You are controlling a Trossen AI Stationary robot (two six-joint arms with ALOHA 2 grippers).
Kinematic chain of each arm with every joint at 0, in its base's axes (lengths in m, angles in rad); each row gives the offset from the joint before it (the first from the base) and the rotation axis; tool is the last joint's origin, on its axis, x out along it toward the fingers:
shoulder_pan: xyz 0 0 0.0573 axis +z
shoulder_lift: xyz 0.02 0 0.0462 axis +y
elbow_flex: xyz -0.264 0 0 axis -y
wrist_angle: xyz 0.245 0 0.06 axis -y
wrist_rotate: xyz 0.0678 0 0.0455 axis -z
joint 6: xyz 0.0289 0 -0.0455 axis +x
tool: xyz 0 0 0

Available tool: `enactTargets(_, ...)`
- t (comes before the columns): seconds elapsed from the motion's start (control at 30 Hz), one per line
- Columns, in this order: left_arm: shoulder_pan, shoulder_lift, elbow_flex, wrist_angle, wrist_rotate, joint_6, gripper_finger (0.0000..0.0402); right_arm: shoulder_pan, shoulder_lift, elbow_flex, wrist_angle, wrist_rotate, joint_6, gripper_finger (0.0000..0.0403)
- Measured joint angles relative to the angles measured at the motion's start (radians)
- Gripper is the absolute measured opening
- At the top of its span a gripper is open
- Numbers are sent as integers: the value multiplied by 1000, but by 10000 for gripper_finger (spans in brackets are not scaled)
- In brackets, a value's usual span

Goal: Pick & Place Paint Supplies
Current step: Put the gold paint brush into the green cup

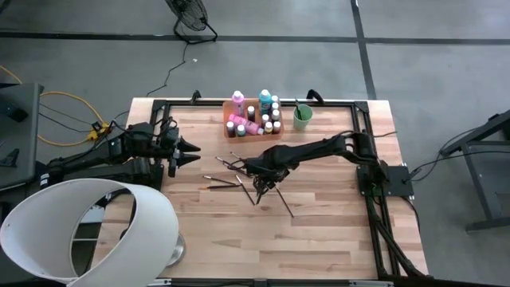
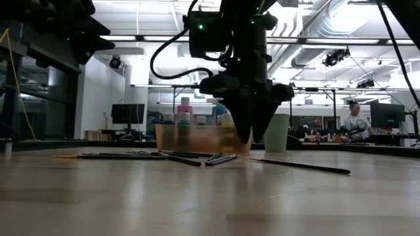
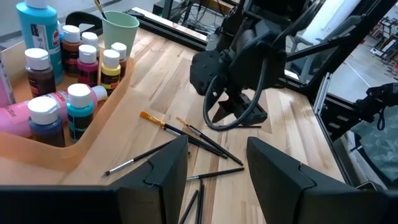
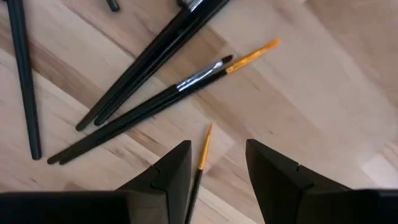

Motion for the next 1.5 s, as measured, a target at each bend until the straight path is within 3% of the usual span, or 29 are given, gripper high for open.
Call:
enactTargets(0.37,0,0,0,-38,-8,0,161,-3,18,1,41,27,21,146)
enactTargets(1.0,0,0,0,-50,-23,0,161,-11,76,1,40,-21,44,142)
enactTargets(1.5,0,0,0,-52,-26,0,161,-4,77,-1,38,-42,70,24)
